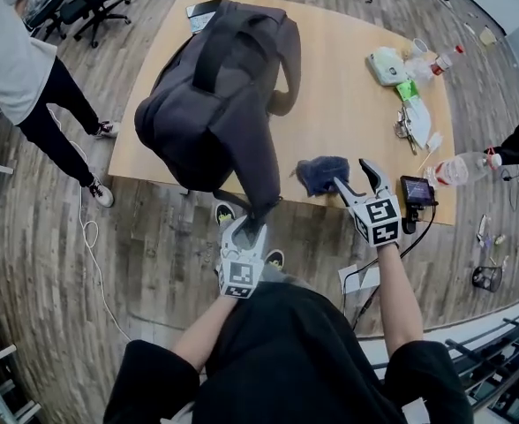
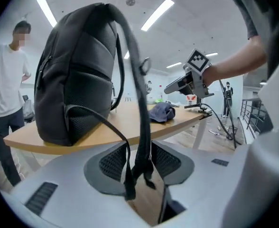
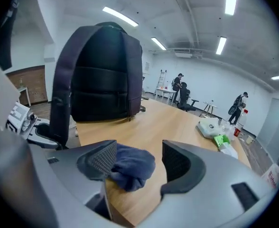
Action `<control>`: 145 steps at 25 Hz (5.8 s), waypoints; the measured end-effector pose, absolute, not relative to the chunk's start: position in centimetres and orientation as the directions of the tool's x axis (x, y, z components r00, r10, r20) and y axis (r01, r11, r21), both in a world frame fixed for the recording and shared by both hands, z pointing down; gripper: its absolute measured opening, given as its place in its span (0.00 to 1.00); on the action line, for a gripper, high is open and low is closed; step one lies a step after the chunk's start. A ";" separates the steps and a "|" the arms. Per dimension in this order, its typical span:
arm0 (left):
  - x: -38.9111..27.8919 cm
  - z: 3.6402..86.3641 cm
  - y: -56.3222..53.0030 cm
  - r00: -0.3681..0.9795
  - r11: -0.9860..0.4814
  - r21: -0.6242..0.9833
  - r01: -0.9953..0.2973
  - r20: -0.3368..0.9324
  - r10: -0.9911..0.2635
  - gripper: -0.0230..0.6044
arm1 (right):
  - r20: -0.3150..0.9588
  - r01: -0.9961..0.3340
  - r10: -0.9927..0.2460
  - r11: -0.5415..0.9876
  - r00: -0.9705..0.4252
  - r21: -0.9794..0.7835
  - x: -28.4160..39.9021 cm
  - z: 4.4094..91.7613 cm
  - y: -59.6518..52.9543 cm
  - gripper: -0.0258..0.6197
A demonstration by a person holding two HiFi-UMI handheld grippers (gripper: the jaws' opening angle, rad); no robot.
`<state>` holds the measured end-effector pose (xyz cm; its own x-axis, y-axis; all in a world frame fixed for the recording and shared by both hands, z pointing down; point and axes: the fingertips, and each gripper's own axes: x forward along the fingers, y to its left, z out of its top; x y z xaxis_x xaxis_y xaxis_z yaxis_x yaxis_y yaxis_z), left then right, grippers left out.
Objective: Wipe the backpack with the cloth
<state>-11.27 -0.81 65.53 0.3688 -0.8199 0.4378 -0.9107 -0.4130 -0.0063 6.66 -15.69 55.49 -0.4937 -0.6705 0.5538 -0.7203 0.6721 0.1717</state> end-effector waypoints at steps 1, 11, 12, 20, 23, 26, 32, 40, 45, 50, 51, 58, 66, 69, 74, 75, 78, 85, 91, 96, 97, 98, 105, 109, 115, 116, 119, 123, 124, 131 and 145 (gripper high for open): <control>-10.8 65.7 -0.7 0.385 -0.428 0.001 -0.904 0.435 -0.814 0.30 | 0.563 -0.706 -0.658 0.686 -0.500 0.175 6.9 55.8 -15.2 0.49; -10.3 69.4 -4.2 0.440 -0.458 0.086 -0.885 0.481 -0.758 0.47 | 0.763 -0.363 -0.469 0.873 -0.444 0.326 7.6 61.8 -12.8 0.49; -10.1 69.7 -4.1 0.445 -0.469 0.080 -0.880 0.487 -0.752 0.47 | 0.778 -0.323 -0.448 0.888 -0.440 0.328 7.3 62.3 -13.2 0.49; -10.1 70.9 -4.2 0.429 -0.444 0.107 -0.889 0.533 -0.730 0.47 | 0.866 -0.062 -0.343 0.937 -0.363 0.345 4.8 66.2 -16.9 0.51; -8.9 69.2 -3.2 0.470 -0.521 0.044 -0.852 0.500 -0.727 0.47 | 0.834 -0.154 -0.339 0.941 -0.435 0.302 3.6 66.4 -17.8 0.50; -7.6 68.3 -1.0 0.505 -0.575 0.006 -0.818 0.486 -0.713 0.47 | 0.794 -0.264 -0.348 0.933 -0.499 0.243 3.7 66.5 -17.6 0.42; -7.2 71.0 -3.7 0.487 -0.526 0.086 -0.846 0.528 -0.696 0.47 | 0.757 -0.349 -0.420 0.898 -0.501 0.268 3.9 66.3 -17.5 0.26; -6.3 72.6 -4.6 0.559 -0.536 0.219 -0.815 0.538 -0.630 0.15 | 0.599 -0.426 -0.481 0.871 -0.641 0.243 3.0 60.3 -12.4 0.22; -5.8 70.3 -0.7 0.670 -0.553 0.379 -0.742 0.461 -0.582 0.15 | 0.577 -0.288 -0.368 0.930 -0.729 0.229 -1.5 60.3 -2.9 0.23; -4.3 68.6 2.2 0.692 -0.622 0.323 -0.714 0.462 -0.555 0.15 | 0.533 -0.318 -0.355 0.934 -0.768 0.165 -7.4 61.0 1.1 0.23; -4.4 68.4 2.7 0.680 -0.623 0.300 -0.722 0.472 -0.561 0.15 | 0.515 -0.361 -0.381 0.921 -0.768 0.144 -8.0 60.8 1.1 0.23; -4.8 67.1 6.2 0.663 -0.659 0.210 -0.723 0.482 -0.574 0.14 | 0.269 -0.519 -0.534 0.845 -0.802 0.131 -11.2 54.7 -0.4 0.23; -3.5 66.3 8.4 0.722 -0.726 0.227 -0.649 0.485 -0.493 0.14 | -0.140 -0.670 -0.656 0.717 -0.742 0.192 -14.4 37.0 -8.7 0.22; -2.5 66.1 9.4 0.738 -0.735 0.243 -0.634 0.473 -0.480 0.14 | -0.219 -0.654 -0.617 0.696 -0.756 0.297 -15.6 30.5 -11.0 0.22; -2.2 66.2 9.9 0.761 -0.777 0.232 -0.586 0.487 -0.428 0.14 | -0.182 -0.640 -0.625 0.667 -0.759 0.380 -16.6 23.6 -13.7 0.22; -2.4 66.1 9.6 0.759 -0.772 0.232 -0.592 0.484 -0.436 0.14 | -0.157 -0.614 -0.610 0.679 -0.777 0.401 -16.9 23.3 -13.8 0.22; -2.5 65.6 9.6 0.756 -0.746 0.255 -0.616 0.459 -0.467 0.14 | -0.098 -0.589 -0.610 0.693 -0.787 0.415 -15.5 26.5 -12.5 0.20; -4.4 56.0 6.0 0.756 -0.723 0.228 -0.652 0.266 -0.598 0.14 | 0.398 -0.246 -0.425 0.870 -0.813 0.427 -15.8 45.5 -4.9 0.20; -3.6 56.7 9.5 0.774 -0.739 0.250 -0.625 0.324 -0.545 0.14 | 0.519 -0.212 -0.312 0.946 -0.796 0.244 -9.8 50.8 3.3 0.20; -4.3 60.1 10.5 0.763 -0.675 0.363 -0.642 0.393 -0.514 0.14 | 0.679 -0.148 -0.140 0.988 -0.721 0.047 -6.3 55.7 8.7 0.20; -3.9 60.7 10.7 0.766 -0.674 0.375 -0.636 0.406 -0.497 0.14 | 0.679 -0.164 -0.149 0.986 -0.718 0.043 -6.0 56.3 8.6 0.20; -3.6 61.1 11.0 0.771 -0.672 0.390 -0.630 0.413 -0.484 0.14 | 0.672 -0.189 -0.170 0.981 -0.721 0.046 -6.0 56.7 8.2 0.20; -2.1 62.0 11.4 0.795 -0.685 0.422 -0.594 0.436 -0.421 0.14 | 0.528 -0.369 -0.410 0.910 -0.744 0.187 -9.7 55.5 0.2 0.20; -1.6 61.9 12.5 0.822 -0.687 0.467 -0.557 0.427 -0.377 0.13 | 0.349 -0.459 -0.540 0.839 -0.766 0.293 -12.5 48.9 -3.6 0.20; -1.5 62.2 12.8 0.825 -0.701 0.455 -0.550 0.430 -0.368 0.13 | 0.098 -0.563 -0.662 0.697 -0.743 0.444 -14.3 36.0 -10.3 0.20; -1.6 62.2 12.8 0.825 -0.701 0.455 -0.549 0.431 -0.367 0.13 | 0.055 -0.582 -0.678 0.668 -0.733 0.464 -14.3 33.6 -11.5 0.20; -1.3 62.6 13.2 0.831 -0.703 0.465 -0.537 0.434 -0.348 0.13 | -0.061 -0.638 -0.716 0.576 -0.695 0.510 -13.5 27.2 -14.0 0.20; -1.5 62.8 12.9 0.824 -0.708 0.444 -0.549 0.429 -0.370 0.13 | -0.062 -0.552 -0.697 0.506 -0.714 0.662 -15.1 24.6 -13.7 0.20; -1.6 62.8 12.6 0.821 -0.711 0.433 -0.554 0.428 -0.378 0.13 | -0.047 -0.508 -0.700 0.469 -0.713 0.723 -15.8 25.1 -13.4 0.20; -2.0 62.1 11.5 0.821 -0.708 0.435 -0.556 0.419 -0.388 0.13 | 0.231 -0.216 -0.616 0.563 -0.753 0.797 -16.2 38.6 -7.4 0.20; -3.4 62.5 11.4 0.818 -0.678 0.474 -0.562 0.440 -0.371 0.13 | 0.663 0.068 -0.163 0.949 -0.730 0.308 -9.4 55.9 8.8 0.20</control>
<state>-3.39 11.42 62.54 0.8179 -0.3714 0.4395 -0.5624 -0.6776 0.4740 -9.38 8.80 55.91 -0.7304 -0.1627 0.6634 0.0681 0.9491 0.3076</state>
